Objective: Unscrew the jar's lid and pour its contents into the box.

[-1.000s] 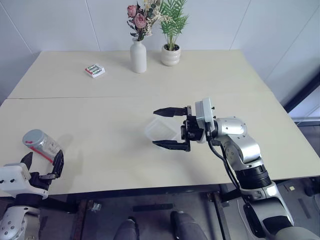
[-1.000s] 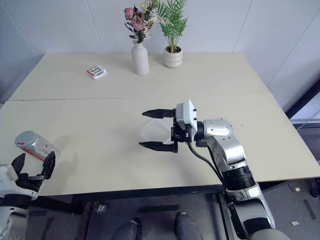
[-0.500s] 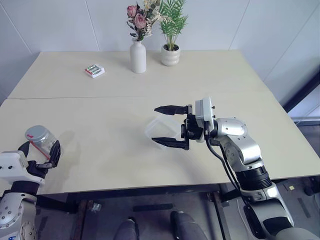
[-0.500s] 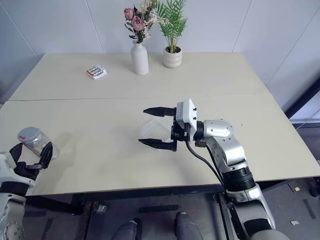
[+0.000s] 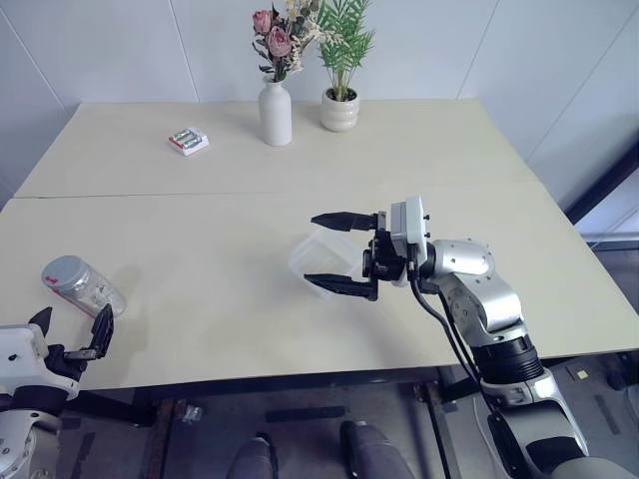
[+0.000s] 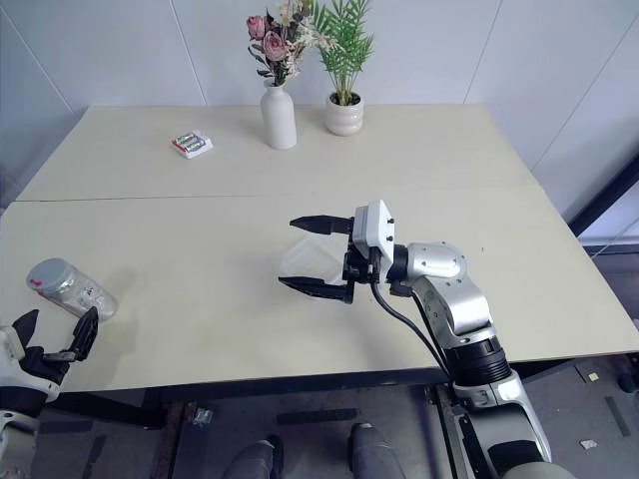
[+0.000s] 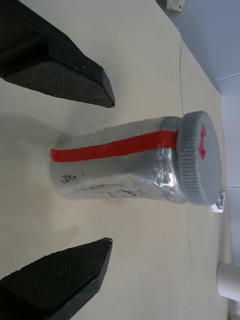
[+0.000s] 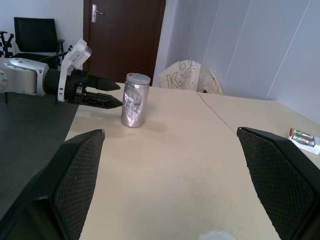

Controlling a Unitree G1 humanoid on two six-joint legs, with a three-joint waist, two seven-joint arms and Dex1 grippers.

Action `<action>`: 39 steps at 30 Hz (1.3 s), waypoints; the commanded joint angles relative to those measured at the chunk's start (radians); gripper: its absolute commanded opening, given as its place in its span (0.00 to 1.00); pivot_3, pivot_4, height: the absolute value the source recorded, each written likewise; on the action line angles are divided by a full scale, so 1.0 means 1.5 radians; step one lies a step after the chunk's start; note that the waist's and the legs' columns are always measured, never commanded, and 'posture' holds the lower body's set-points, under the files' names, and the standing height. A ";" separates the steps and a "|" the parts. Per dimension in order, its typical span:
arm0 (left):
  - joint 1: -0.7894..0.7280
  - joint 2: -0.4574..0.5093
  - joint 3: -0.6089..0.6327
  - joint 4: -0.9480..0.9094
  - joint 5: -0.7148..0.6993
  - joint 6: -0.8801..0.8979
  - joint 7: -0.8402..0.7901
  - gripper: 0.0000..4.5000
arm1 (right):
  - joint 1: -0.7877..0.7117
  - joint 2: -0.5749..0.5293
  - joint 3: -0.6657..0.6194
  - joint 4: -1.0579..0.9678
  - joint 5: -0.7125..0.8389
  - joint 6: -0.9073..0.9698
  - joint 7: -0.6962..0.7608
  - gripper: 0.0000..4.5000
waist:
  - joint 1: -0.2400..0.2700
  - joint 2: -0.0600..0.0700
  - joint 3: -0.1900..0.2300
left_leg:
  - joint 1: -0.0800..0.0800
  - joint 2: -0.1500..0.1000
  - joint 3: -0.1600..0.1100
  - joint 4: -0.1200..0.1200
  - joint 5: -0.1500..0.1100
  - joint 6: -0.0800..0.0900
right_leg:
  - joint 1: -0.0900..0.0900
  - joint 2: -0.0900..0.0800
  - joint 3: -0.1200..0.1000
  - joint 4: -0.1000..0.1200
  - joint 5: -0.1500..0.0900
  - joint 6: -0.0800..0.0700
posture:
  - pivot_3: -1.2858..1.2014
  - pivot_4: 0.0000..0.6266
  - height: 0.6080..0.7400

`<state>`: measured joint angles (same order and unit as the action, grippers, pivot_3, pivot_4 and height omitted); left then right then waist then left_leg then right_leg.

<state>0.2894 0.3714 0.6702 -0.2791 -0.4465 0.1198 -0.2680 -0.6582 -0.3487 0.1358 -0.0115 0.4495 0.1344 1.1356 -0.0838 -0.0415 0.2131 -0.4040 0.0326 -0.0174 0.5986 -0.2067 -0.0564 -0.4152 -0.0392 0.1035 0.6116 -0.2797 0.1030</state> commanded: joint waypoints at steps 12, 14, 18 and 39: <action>-0.051 0.125 0.051 0.098 -0.027 -0.022 -0.110 0.99 | -0.013 0.010 -0.006 -0.014 0.006 -0.008 0.000 1.00 | -0.001 0.000 0.000 | 0.000 0.000 0.001 -0.001 0.000 0.000 | 0.000 -0.001 0.000 -0.002 0.000 -0.001 | 0.52 0.24 1.00; -0.056 0.136 0.054 0.111 -0.029 -0.022 -0.123 0.99 | -0.012 0.009 -0.007 -0.015 0.006 -0.008 -0.001 1.00 | -0.001 0.000 0.000 | 0.000 0.000 0.001 -0.002 0.000 0.000 | -0.001 -0.001 0.000 -0.002 0.000 -0.001 | 0.52 0.24 1.00; -0.069 0.154 0.048 0.147 -0.025 -0.028 -0.151 0.99 | -0.009 0.008 -0.008 -0.023 0.007 -0.003 -0.006 1.00 | 0.000 0.000 0.000 | 0.000 0.001 0.001 -0.003 0.000 -0.001 | -0.002 -0.001 0.000 -0.001 -0.001 -0.001 | 0.52 0.24 1.00; -0.176 0.222 -0.002 0.321 0.003 -0.076 -0.250 0.85 | 0.000 -0.007 -0.017 -0.057 0.012 0.017 -0.023 1.00 | 0.000 0.000 0.000 | 0.000 0.001 0.001 -0.003 -0.001 -0.001 | -0.003 0.000 0.000 0.001 0.001 0.002 | 0.52 0.24 1.00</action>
<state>0.0271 0.6871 0.6547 0.2112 -0.4430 0.0304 -0.6379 -0.6588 -0.3501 0.1355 -0.0511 0.4519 0.1603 1.1077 -0.0838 -0.0418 0.2128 -0.4047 0.0347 -0.0163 0.5936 -0.2077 -0.0578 -0.4197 -0.0400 0.1030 0.6138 -0.2784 0.1052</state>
